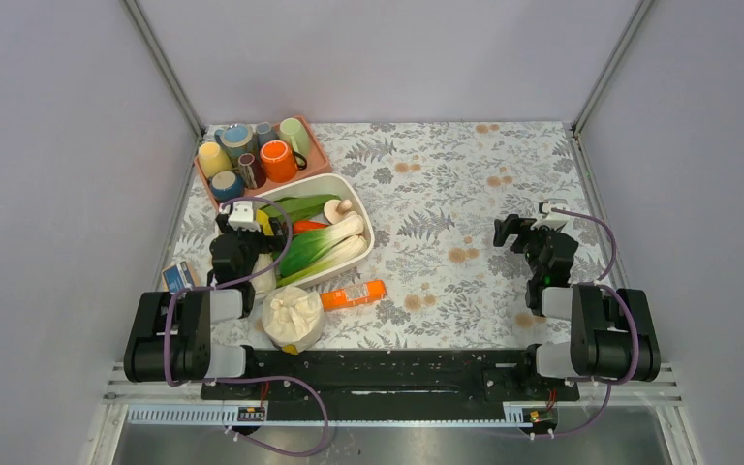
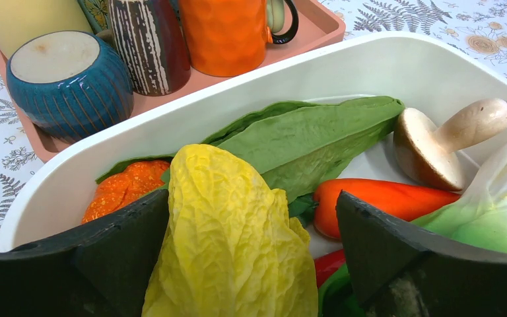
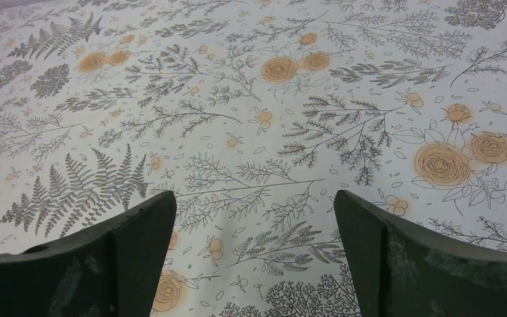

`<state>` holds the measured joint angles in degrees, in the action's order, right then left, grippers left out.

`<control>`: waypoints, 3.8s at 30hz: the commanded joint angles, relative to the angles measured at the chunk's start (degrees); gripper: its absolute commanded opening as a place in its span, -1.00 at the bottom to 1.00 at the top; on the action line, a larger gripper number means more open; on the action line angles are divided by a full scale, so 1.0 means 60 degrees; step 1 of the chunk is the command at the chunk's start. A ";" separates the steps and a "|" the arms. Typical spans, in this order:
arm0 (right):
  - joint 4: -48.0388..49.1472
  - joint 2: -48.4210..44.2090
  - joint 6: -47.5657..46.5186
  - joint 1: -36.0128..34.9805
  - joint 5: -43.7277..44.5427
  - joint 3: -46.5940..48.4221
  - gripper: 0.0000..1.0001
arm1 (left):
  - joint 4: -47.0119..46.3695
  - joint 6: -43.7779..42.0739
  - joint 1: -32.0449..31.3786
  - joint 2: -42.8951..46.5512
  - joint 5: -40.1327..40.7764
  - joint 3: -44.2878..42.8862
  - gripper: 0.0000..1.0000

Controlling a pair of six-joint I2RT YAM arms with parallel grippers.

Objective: Turn the mug right side up

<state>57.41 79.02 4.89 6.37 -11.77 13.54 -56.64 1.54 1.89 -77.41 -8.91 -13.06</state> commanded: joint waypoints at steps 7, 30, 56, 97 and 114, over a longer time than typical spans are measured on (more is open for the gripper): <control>0.0786 -0.0247 -0.0374 -0.0007 -0.0912 -0.0043 0.97 | -0.0636 0.0036 -0.0015 -0.0005 -0.0161 -0.0171 0.98; -0.3166 -0.2031 0.0449 -0.0022 -0.3531 0.1803 0.97 | 1.9150 -0.8546 0.0111 -0.1512 -0.4477 -1.4129 0.89; -0.2838 -0.2038 0.0420 -0.0022 -0.2886 0.1562 0.97 | 1.7389 -1.6431 -0.2365 -0.9932 0.2370 -1.9756 0.16; -0.2685 -0.2180 0.0483 -0.0022 -0.2667 0.1379 0.97 | 1.1907 -1.4503 -0.2363 -0.7446 0.2321 -1.5054 -1.00; -0.2973 -0.2092 0.1509 -0.0193 -0.3029 0.1959 0.97 | 1.0106 -1.0142 -0.1263 -0.6738 0.2239 -1.4466 -1.00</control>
<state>39.11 67.02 10.90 6.26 -28.56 21.76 9.19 -68.53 -8.21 -124.51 5.80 -100.64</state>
